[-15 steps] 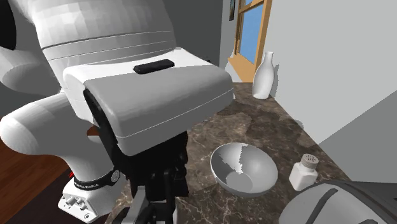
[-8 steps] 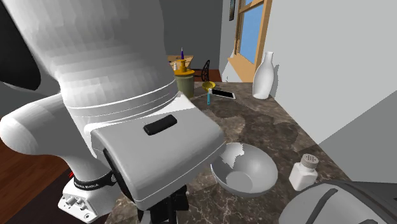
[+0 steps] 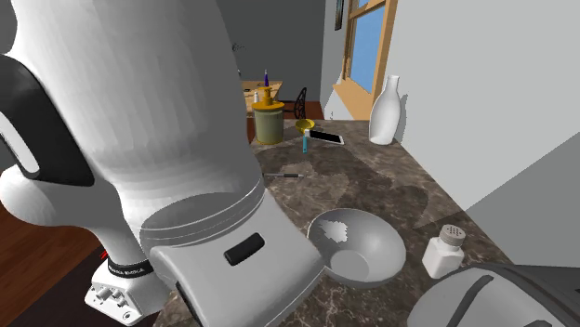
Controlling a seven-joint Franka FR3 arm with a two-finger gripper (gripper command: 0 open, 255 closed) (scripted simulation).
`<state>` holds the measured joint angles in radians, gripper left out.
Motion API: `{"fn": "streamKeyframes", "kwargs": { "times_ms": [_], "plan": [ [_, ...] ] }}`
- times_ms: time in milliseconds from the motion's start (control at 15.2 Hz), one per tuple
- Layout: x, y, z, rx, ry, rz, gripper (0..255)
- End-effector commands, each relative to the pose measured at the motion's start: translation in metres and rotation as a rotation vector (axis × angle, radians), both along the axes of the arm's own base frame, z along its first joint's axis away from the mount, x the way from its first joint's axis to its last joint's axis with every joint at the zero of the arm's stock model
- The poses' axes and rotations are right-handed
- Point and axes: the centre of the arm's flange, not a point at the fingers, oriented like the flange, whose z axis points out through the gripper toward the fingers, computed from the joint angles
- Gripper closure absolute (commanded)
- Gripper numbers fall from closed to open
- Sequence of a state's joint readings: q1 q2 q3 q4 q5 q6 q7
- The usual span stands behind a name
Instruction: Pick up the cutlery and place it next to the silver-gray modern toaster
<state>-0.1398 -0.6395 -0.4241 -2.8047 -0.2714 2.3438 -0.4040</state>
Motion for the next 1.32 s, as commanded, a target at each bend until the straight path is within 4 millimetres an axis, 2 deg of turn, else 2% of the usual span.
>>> {"fn": "streamKeyframes", "kwargs": {
  "times_ms": [0, 330, 858, 924, 1254],
  "plan": [
    [0.000, 0.000, -0.011, 0.000, -0.001, 0.000, 255],
    [0.000, 0.000, -0.037, 0.000, -0.001, 0.000, 255],
    [0.000, 0.000, -0.037, 0.000, -0.001, 0.000, 255],
    [0.000, 0.000, -0.037, 0.000, -0.001, 0.000, 0],
    [0.000, 0.000, -0.037, 0.000, -0.001, 0.000, 0]
  ]
}}
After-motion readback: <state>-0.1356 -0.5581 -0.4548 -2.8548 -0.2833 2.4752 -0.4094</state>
